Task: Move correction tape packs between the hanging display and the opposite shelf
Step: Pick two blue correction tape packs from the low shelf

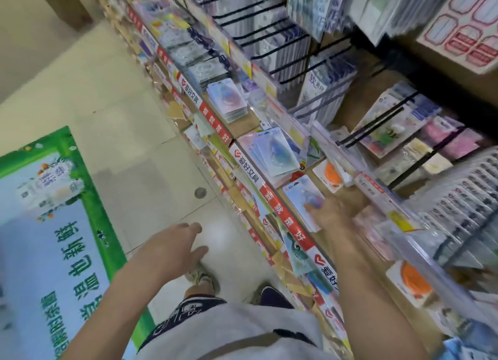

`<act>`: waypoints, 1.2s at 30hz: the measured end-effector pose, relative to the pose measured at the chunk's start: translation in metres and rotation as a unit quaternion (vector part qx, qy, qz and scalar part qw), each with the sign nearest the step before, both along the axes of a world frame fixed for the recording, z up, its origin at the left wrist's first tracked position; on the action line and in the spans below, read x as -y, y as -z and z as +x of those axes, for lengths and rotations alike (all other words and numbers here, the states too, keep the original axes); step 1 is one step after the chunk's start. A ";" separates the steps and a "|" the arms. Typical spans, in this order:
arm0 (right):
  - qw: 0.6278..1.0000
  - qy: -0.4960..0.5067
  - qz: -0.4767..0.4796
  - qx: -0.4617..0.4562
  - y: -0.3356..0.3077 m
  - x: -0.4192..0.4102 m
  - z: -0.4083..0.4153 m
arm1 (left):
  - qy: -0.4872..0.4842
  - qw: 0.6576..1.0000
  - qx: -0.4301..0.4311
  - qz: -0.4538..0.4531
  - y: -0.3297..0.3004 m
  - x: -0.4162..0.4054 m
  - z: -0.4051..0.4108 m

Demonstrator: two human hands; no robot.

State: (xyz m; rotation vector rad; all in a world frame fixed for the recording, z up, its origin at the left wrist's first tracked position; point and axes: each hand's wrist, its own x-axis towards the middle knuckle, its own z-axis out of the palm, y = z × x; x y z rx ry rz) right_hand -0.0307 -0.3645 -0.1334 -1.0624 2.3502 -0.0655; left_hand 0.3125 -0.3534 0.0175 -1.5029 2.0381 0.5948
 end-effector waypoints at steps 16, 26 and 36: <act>0.998 0.026 -0.031 0.049 0.009 -0.013 -0.014 | 0.023 1.000 -0.004 -0.002 -0.005 -0.002 -0.030; 0.952 0.117 -0.128 0.253 0.009 -0.024 -0.024 | 0.029 1.000 -0.002 0.004 -0.005 0.000 -0.039; 0.885 0.209 -0.186 0.371 -0.018 -0.090 -0.013 | 0.031 0.993 -0.092 -0.067 0.021 0.014 -0.123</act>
